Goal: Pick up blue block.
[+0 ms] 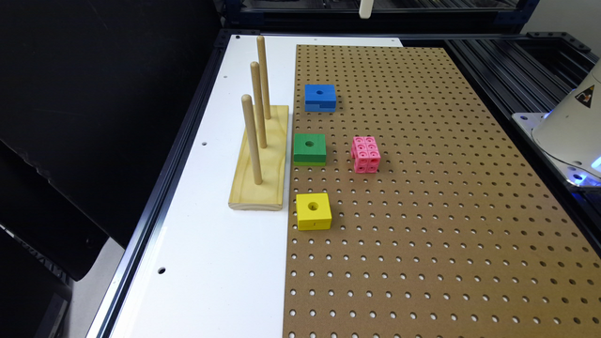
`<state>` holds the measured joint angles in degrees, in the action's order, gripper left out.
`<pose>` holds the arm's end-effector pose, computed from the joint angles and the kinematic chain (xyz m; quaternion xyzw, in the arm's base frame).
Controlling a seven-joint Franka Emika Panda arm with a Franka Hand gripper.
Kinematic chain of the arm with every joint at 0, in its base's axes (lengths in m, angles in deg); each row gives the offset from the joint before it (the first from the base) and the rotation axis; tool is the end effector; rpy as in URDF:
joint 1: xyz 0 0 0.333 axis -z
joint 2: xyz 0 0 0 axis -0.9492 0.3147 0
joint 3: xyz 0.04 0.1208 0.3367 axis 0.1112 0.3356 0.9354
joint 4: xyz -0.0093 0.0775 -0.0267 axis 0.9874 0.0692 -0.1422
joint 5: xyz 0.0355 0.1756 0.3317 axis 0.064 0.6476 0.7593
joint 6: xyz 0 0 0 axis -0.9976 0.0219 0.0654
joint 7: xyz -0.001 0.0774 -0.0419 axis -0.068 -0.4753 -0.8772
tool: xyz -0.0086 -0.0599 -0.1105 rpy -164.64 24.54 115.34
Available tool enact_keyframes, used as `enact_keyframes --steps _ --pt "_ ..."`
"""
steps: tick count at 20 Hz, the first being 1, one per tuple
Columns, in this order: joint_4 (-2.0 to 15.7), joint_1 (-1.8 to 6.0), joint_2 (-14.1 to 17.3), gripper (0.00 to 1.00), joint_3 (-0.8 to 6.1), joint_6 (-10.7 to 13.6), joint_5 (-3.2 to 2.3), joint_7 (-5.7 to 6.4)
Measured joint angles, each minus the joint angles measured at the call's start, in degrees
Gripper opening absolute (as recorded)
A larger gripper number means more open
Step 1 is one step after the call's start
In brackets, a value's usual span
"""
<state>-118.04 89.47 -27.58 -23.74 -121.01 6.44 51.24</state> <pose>0.4356 -0.1403 0.3911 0.9188 -0.3947 0.0090 0.0018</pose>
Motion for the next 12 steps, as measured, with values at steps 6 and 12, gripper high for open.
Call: enact_keyframes --steps 6,12 --pt "-0.2 0.0 3.49 1.0 0.02 -3.02 0.0 0.0" --pt "-0.37 0.0 7.48 1.0 0.06 -6.99 0.0 0.0"
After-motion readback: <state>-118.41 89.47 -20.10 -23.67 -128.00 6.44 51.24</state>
